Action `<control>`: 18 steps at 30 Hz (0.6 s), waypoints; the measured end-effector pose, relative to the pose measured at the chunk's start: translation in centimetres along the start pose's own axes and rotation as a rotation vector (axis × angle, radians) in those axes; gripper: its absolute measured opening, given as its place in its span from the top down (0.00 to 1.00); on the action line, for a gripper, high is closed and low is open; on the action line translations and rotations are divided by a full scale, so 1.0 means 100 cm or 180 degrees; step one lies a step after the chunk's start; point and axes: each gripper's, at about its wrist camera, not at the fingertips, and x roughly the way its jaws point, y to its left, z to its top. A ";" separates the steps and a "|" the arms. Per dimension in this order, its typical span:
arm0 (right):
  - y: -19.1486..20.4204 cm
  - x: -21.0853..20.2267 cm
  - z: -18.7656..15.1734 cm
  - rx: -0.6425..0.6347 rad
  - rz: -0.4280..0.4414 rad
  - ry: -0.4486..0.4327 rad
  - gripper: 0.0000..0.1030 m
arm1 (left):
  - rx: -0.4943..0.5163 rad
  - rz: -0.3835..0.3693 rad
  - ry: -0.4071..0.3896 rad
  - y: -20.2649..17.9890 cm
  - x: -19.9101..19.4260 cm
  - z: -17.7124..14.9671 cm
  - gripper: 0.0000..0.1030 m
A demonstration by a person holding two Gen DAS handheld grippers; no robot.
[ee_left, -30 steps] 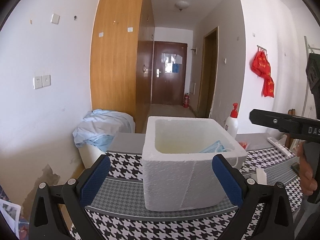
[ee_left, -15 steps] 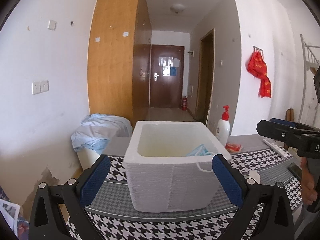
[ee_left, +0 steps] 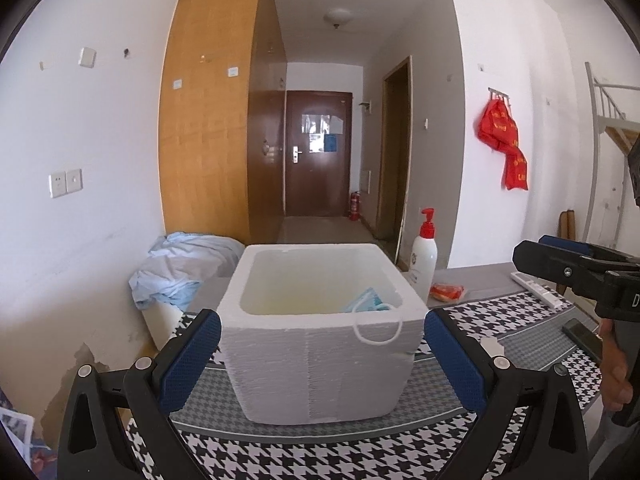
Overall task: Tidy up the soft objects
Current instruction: 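Withdraw both grippers from the foam box toward the white tissue pack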
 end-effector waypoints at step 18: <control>-0.029 -0.023 -0.008 0.0142 -0.0205 -0.0051 0.08 | 0.0142 -0.0253 0.0036 -0.036 0.004 0.000 0.01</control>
